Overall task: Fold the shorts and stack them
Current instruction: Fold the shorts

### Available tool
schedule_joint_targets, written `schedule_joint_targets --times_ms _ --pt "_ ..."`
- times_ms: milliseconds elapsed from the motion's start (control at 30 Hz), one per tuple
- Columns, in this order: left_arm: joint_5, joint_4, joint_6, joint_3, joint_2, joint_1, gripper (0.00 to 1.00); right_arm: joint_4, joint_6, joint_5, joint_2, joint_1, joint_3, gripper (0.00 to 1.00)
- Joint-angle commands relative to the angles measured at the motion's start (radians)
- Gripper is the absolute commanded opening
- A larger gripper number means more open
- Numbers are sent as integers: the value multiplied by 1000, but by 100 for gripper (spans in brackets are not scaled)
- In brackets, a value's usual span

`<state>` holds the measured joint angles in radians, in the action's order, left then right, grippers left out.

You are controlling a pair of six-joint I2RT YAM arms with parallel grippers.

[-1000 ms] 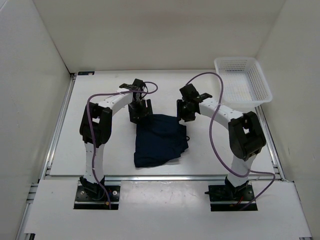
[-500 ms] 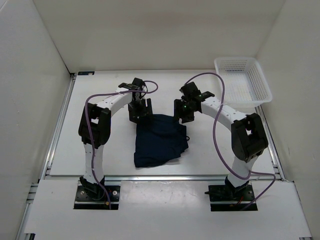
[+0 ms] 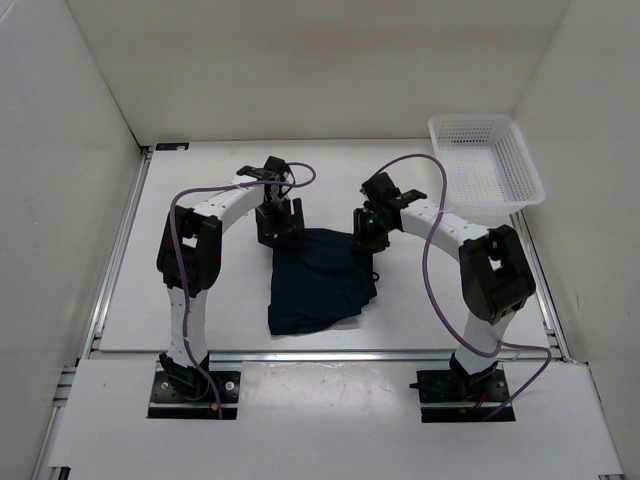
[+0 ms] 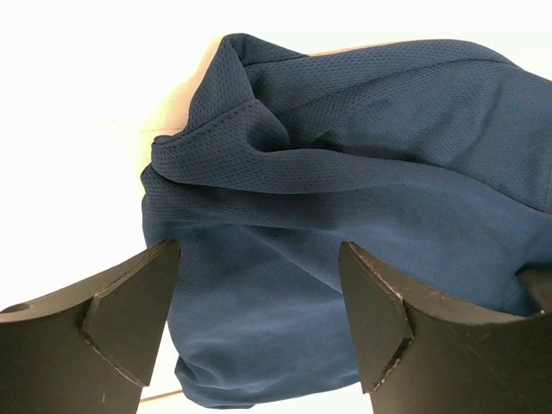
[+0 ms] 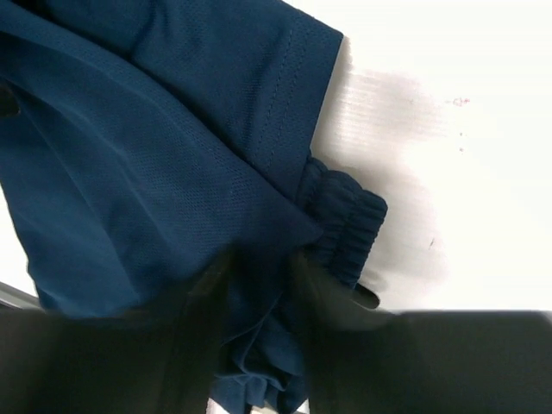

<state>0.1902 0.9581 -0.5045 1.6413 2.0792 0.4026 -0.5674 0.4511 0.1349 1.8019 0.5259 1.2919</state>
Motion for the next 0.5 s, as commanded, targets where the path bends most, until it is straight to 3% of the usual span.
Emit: schedule_joint_targets --times_ms 0,233,467 --pt "2 -1 11 -14 -80 2 86 26 4 14 19 5 16 30" --pt "-8 -1 11 -23 -90 -7 86 26 4 35 28 5 37 0" --pt "-17 8 11 -32 -108 -16 86 26 4 -110 -19 5 90 0"
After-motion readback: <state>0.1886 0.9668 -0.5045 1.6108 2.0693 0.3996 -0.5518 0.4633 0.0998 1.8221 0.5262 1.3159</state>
